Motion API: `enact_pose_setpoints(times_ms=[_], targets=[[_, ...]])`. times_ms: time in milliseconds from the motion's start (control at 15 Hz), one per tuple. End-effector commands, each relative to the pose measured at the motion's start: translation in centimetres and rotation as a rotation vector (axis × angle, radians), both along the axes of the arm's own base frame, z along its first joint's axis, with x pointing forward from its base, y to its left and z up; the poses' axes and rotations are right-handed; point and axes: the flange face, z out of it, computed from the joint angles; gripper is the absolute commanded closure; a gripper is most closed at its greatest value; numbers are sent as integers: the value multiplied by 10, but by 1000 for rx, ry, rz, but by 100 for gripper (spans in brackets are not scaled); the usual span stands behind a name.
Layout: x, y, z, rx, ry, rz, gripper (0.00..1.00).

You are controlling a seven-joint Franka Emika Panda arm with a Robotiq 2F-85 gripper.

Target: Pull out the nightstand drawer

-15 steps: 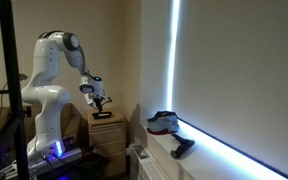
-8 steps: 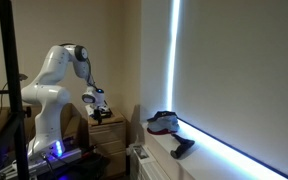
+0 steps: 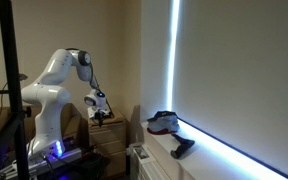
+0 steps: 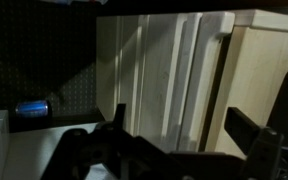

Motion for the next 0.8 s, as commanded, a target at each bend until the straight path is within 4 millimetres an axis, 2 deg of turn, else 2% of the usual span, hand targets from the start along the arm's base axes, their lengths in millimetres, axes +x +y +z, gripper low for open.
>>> enact_pose_setpoints(times_ms=[0,333,400,600,733], targets=[[30,8,-29,46,-61,-47,0],[37,21,-72,32,-80,-19,0],[31,17,-58,29,-62,-29,0],[30,17,-67,24,-53,-26,0],[38,16,-69,47,-91,-27,0]])
